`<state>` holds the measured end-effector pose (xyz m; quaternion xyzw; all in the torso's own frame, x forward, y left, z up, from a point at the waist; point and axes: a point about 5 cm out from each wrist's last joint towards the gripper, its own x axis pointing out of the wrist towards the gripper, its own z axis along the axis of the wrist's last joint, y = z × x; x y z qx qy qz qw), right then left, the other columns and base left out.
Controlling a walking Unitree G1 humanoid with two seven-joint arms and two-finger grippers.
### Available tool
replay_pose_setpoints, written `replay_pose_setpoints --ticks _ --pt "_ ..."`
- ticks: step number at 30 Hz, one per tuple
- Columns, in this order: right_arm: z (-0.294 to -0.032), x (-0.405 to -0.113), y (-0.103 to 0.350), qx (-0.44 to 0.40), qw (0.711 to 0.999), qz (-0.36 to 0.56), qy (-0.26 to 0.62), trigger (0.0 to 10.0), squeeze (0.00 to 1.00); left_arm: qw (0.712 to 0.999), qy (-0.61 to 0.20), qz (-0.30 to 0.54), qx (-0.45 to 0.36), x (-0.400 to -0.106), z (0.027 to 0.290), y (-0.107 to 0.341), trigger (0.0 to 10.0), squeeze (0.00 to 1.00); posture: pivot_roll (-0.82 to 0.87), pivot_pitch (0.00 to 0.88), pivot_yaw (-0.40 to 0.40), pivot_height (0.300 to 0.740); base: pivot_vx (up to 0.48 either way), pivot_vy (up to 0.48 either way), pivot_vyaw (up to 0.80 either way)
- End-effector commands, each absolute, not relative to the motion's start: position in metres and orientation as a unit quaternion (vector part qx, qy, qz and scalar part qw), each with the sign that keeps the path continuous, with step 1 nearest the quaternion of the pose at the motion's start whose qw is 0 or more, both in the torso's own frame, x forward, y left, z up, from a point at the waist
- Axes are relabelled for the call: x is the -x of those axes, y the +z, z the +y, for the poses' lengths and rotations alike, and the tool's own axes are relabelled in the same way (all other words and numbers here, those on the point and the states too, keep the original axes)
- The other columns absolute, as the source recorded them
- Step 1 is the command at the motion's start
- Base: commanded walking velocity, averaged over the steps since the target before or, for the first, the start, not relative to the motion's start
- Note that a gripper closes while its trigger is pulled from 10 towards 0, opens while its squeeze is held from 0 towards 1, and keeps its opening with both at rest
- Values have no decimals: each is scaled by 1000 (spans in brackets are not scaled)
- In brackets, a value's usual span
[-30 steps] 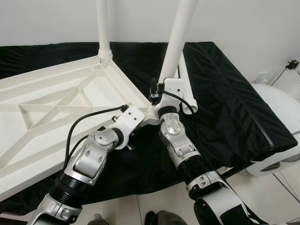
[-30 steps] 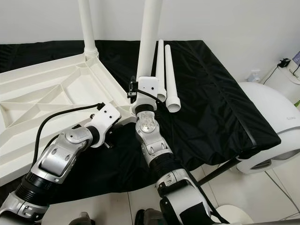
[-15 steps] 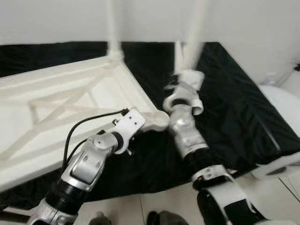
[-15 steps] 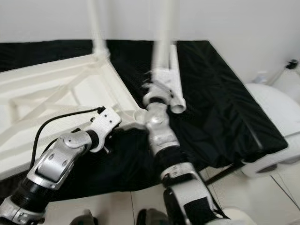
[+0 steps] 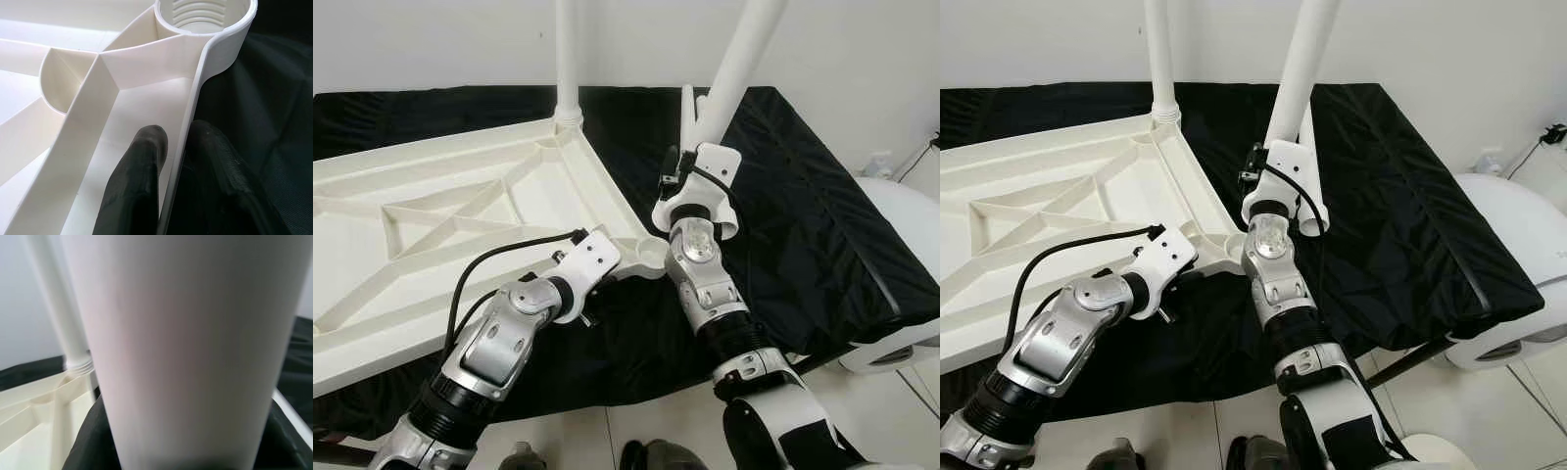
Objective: Building children table
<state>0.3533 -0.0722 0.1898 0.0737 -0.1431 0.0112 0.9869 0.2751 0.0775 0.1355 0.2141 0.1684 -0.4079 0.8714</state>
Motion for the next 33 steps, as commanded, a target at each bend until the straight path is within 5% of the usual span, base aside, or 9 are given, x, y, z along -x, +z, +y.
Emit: replay_pose_setpoints --ticks 1,15,33 --pt "-76 -351 192 -85 984 -149 43 10000 0 857 -434 178 -215 -270 71 131 10000 0 43 35 -78 740 0 0 0" --pt "-130 -335 175 -77 972 -129 178 10000 0 856 -436 175 -217 -273 70 133 10000 0 10 47 -56 740 0 0 0" --pt "-122 -332 182 -125 940 -136 287 10000 0 854 -440 173 -216 -273 67 135 10000 0 24 51 -58 740 0 0 0"
